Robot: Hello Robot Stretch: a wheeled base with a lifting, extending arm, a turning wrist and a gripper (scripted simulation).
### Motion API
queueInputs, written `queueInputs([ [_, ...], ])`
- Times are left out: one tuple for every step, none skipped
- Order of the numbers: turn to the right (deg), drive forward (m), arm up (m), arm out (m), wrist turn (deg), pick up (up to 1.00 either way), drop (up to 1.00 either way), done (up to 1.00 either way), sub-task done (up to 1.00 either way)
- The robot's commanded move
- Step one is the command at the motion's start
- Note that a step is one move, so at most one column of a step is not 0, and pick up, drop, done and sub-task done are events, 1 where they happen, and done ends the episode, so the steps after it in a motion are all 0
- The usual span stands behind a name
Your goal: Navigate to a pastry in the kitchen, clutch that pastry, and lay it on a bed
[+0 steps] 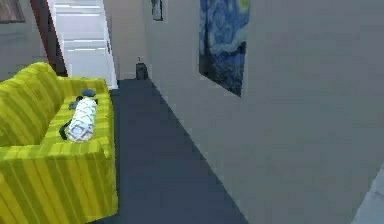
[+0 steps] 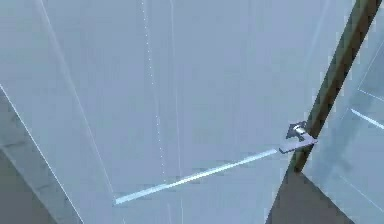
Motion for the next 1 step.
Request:
queueInputs([
  [0.0, 0.95, 0.0, 0.0, 0.0, 0.0, 0.0, 0.0, 0.0],
])
